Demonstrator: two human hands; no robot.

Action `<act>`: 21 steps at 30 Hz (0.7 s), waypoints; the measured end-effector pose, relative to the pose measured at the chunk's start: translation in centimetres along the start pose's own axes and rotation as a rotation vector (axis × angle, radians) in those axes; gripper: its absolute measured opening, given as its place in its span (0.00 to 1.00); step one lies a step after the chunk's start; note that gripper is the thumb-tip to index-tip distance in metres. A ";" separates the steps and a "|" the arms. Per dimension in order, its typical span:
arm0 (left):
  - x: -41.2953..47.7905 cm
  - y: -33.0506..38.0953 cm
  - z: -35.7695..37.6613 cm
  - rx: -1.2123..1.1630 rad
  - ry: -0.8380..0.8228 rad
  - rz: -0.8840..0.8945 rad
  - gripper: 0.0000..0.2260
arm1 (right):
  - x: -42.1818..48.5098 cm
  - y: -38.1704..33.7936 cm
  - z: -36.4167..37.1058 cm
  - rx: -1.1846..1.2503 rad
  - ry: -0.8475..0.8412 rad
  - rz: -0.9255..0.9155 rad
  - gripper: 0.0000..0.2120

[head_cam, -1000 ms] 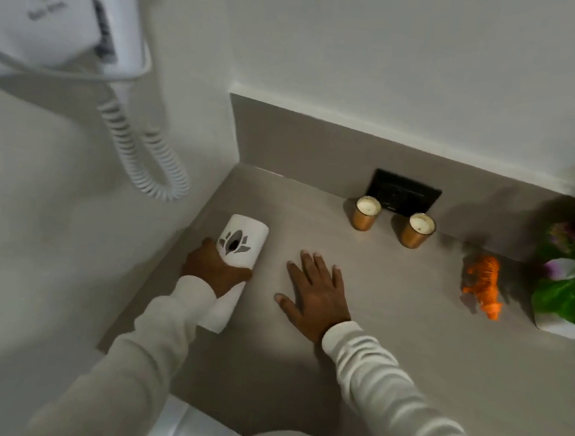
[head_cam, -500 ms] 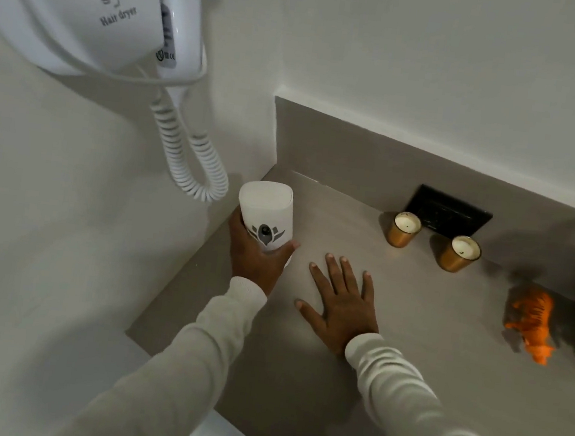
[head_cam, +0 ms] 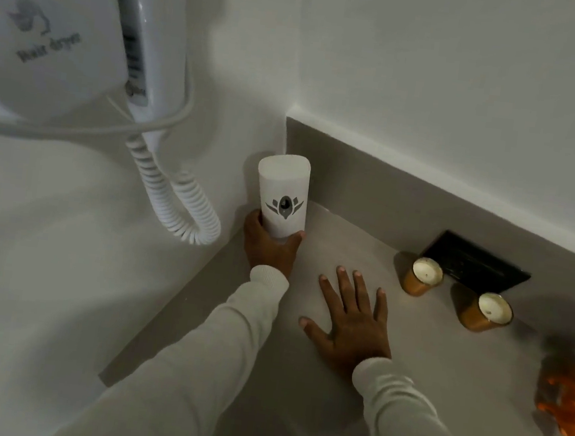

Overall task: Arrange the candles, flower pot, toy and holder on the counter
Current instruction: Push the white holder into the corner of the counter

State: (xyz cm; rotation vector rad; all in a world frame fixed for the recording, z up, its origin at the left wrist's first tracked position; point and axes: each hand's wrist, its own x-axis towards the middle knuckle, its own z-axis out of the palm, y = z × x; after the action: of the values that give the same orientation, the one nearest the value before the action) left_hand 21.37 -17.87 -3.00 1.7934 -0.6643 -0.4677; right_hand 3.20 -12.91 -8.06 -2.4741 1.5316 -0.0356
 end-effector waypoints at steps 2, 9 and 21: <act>1.7 0.5 1.6 -0.009 0.052 -0.017 0.36 | 0.5 0.2 0.0 0.002 0.002 0.004 0.40; 5.0 0.8 4.5 0.071 0.097 -0.048 0.32 | 1.1 0.4 0.2 0.024 0.016 -0.001 0.41; -1.2 0.9 4.7 0.073 -0.064 -0.077 0.21 | -2.0 1.2 -1.5 0.362 0.203 0.100 0.30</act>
State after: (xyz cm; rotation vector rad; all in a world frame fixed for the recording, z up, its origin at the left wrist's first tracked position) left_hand 17.38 -20.67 -3.62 1.8842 -0.6653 -0.5609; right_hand 1.03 -11.96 -6.62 -2.1586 1.5611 -0.5138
